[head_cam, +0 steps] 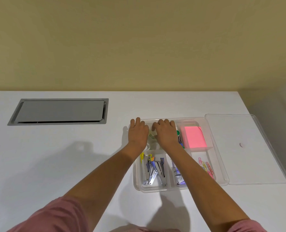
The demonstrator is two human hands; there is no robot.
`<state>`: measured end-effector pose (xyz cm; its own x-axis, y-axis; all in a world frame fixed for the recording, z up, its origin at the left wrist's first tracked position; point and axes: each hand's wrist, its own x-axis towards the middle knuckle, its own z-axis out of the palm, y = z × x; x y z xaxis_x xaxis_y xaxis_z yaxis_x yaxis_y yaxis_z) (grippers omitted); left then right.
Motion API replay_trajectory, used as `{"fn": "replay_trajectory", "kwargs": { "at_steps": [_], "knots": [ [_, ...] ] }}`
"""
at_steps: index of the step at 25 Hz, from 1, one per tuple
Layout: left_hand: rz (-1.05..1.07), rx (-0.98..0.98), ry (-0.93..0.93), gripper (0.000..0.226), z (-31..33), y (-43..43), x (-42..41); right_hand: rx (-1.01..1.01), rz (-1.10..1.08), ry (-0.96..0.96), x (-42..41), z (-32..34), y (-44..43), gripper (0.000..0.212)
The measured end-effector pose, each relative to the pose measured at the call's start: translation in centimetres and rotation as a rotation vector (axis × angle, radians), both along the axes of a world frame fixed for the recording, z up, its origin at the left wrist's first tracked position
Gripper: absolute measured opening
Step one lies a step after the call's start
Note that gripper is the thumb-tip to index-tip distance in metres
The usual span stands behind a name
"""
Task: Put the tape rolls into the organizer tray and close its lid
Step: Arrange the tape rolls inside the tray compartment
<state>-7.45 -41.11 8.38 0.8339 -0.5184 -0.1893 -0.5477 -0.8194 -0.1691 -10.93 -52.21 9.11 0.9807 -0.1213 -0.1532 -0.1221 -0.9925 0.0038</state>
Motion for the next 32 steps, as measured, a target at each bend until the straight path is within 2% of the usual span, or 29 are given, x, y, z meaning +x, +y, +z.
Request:
{"fn": "replay_trajectory", "kwargs": {
  "at_steps": [5, 16, 30, 32],
  "knots": [
    [-0.014, -0.034, 0.056, 0.019, 0.1, 0.6, -1.4, -0.172, 0.069, 0.138, -1.6, 0.0, 0.2, 0.021],
    [-0.066, -0.051, 0.075, 0.018, 0.0, 1.0, -1.8, -0.294, 0.073, 0.153, -1.6, -0.5, 1.4, 0.024],
    [-0.095, 0.001, 0.054, 0.023, -0.1, 1.2, -1.9, -0.243, 0.052, -0.028, -1.3, 2.3, 1.1, 0.013],
    [-0.105, 0.03, 0.038, 0.026, -0.1, 1.3, -1.9, -0.238, 0.02, -0.119, -1.2, 3.3, 0.6, 0.006]
  ]
}}
